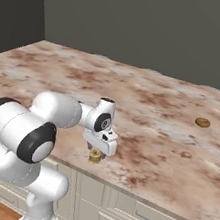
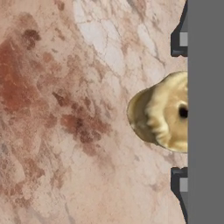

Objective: Pick the jar and candle from the dining table and place them in the open cabinet. Close the cabinet after placing the objects.

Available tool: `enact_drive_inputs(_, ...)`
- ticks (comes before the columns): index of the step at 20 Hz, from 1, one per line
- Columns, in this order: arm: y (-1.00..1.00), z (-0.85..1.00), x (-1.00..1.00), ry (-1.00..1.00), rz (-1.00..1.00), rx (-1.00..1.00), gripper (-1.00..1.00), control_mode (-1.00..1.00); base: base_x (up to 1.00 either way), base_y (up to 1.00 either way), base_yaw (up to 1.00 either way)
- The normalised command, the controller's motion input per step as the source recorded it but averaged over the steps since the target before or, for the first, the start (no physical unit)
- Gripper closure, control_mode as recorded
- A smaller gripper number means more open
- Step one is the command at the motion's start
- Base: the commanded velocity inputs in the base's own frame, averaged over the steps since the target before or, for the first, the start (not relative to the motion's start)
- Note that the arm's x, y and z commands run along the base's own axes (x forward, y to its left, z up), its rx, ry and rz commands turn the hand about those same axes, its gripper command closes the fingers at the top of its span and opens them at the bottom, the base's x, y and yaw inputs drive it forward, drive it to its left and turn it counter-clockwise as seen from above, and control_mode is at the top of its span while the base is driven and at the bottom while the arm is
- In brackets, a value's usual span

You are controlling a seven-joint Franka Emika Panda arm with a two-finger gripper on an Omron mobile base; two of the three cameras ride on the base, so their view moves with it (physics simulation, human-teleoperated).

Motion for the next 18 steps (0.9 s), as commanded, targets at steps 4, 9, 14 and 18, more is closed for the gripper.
enact_drive_inputs(4, 0.00, -0.02, 0.00, 0.00, 0.00, 0.00, -1.00, -1.00, 0.00, 0.00, 0.00)
enact_drive_inputs(9, 0.00, -0.07, 0.00, 0.00, 0.00, 0.00, -1.00, -1.00, 0.00, 0.00, 0.00)
enact_drive_inputs(14, 0.00, -0.14, 0.00, 0.00, 0.00, 0.00, -1.00, -1.00, 0.00, 0.00, 0.00)
enact_drive_inputs(18, 0.00, -0.15, 0.00, 0.00, 0.00, 0.00, -1.00, -1.00, 0.00, 0.00, 0.00)
